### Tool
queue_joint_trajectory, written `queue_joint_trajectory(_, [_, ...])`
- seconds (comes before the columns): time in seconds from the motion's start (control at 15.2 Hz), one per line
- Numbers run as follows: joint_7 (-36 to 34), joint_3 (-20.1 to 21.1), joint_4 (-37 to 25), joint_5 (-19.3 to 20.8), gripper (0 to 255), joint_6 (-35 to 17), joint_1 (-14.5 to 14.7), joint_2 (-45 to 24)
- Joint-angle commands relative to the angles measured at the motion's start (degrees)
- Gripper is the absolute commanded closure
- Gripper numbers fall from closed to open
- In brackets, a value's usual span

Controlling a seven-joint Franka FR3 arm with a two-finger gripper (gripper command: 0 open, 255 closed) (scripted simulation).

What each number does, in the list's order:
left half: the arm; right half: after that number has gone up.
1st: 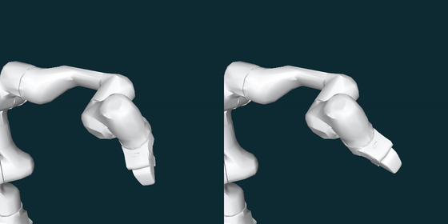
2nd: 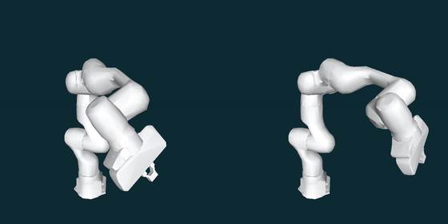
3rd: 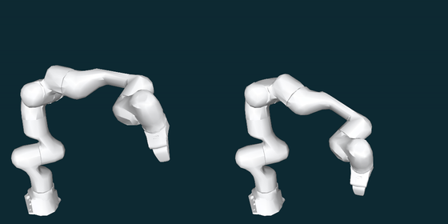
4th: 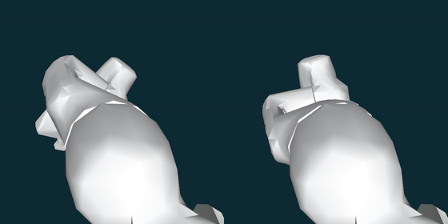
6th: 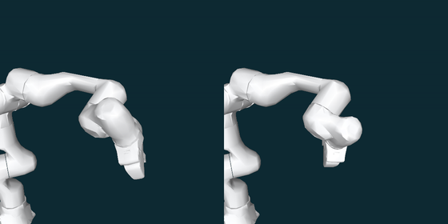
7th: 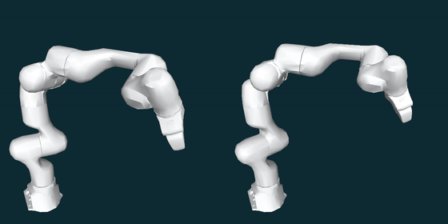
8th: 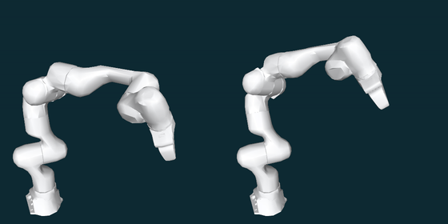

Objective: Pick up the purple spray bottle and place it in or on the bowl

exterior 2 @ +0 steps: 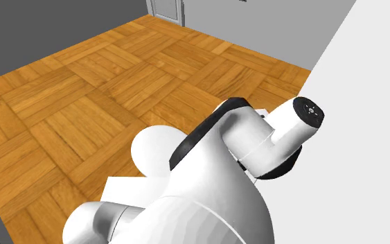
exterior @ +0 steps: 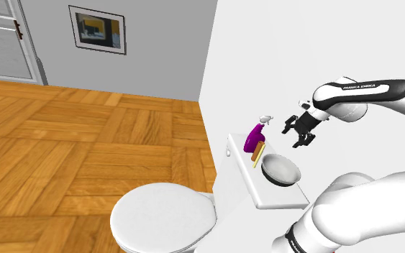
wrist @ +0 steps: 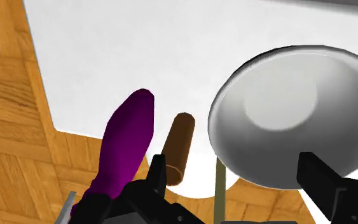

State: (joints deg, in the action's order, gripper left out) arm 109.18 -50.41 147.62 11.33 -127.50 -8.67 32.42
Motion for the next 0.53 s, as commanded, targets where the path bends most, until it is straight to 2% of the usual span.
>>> queue_joint_trajectory(0.0, [11.63,-20.03,-17.20,-30.51,0,3.59,23.71,-31.53])
queue_joint_trajectory(0.07, [5.67,-0.99,0.60,5.78,0,-2.30,0.14,-0.60])
queue_joint_trajectory(0.13, [5.54,-1.15,0.59,5.95,0,-2.26,0.32,-0.49])
queue_joint_trajectory(0.2, [7.18,-3.54,-1.68,3.41,0,-2.34,3.78,-3.42])
queue_joint_trajectory(0.4, [15.23,-10.55,-8.78,-8.14,0,-1.75,13.47,-14.13])
queue_joint_trajectory(0.46, [18.50,-14.10,-11.33,-12.75,0,-0.99,17.71,-18.12])
